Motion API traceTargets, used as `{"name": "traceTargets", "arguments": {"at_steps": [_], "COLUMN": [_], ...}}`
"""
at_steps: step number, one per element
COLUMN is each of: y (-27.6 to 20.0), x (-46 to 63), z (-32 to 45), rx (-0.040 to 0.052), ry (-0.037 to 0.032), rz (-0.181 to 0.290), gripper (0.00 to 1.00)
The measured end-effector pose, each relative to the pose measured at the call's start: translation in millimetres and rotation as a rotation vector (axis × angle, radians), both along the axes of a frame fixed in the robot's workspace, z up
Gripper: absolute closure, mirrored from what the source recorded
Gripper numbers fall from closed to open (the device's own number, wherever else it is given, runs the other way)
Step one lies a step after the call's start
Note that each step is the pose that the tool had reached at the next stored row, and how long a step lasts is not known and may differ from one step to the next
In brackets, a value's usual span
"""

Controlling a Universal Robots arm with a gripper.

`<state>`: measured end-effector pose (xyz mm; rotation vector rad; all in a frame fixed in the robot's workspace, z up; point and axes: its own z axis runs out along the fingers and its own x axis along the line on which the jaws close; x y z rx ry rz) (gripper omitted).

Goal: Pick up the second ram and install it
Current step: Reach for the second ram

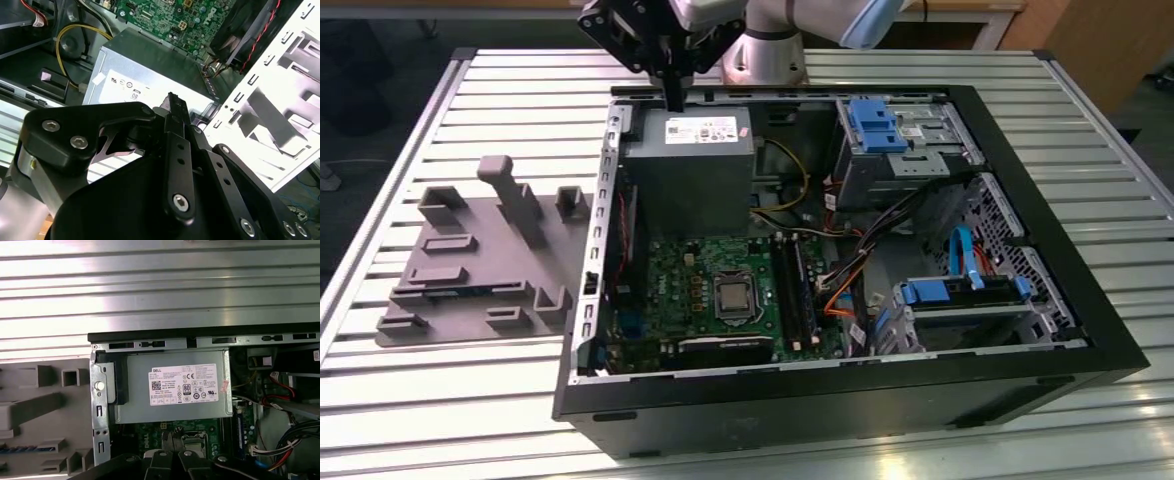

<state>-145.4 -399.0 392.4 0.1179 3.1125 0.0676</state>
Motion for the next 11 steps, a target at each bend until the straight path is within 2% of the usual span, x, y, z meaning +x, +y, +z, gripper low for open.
{"name": "traceTargets", "arguments": {"at_steps": [11], "y": [0.0], "x": [-8.8], "z": [-0.4], "rx": [0.0], "ry": [0.0], "rz": [0.0], "gripper": [0.89]}}
